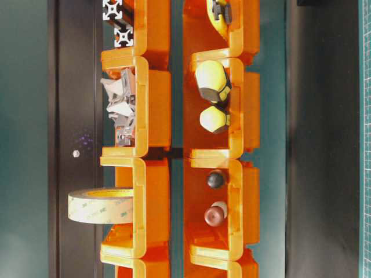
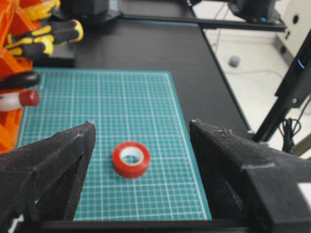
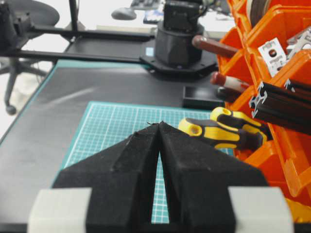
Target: Pick vinyl tape from container rack with left arm.
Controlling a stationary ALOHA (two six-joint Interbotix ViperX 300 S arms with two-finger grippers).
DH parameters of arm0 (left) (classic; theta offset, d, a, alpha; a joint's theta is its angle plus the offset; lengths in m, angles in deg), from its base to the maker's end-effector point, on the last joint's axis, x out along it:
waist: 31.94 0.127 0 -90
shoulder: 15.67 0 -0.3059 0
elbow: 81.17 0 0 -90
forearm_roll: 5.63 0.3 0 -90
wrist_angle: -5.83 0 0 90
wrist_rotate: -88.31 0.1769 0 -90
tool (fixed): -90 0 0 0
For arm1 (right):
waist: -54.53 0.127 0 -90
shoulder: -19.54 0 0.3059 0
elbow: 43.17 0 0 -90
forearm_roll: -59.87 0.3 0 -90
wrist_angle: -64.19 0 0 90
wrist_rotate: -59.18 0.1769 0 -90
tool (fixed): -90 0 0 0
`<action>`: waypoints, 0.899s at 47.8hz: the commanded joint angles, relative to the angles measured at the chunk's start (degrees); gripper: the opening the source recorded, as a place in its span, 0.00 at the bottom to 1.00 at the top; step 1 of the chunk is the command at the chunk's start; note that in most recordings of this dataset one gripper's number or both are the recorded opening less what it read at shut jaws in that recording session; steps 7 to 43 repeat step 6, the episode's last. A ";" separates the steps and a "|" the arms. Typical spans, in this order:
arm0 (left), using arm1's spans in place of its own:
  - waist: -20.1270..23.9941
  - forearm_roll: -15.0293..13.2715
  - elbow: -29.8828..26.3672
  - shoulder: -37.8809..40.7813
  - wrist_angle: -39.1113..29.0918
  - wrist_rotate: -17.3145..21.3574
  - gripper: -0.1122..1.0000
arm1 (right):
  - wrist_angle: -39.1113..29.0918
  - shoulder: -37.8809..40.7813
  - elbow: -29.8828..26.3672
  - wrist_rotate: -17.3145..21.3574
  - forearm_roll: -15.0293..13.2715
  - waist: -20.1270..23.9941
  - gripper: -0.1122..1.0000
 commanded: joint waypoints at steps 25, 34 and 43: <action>0.18 -0.09 -0.62 0.44 0.53 -0.09 0.77 | 2.90 0.35 -0.70 -0.09 -0.09 -0.09 0.10; 0.18 -0.09 -0.62 0.44 0.53 -0.09 0.77 | 2.90 0.35 -0.70 -0.09 -0.09 -0.09 0.10; 0.18 -0.09 -0.62 0.44 0.53 -0.09 0.77 | 2.90 0.35 -0.70 -0.09 -0.09 -0.09 0.10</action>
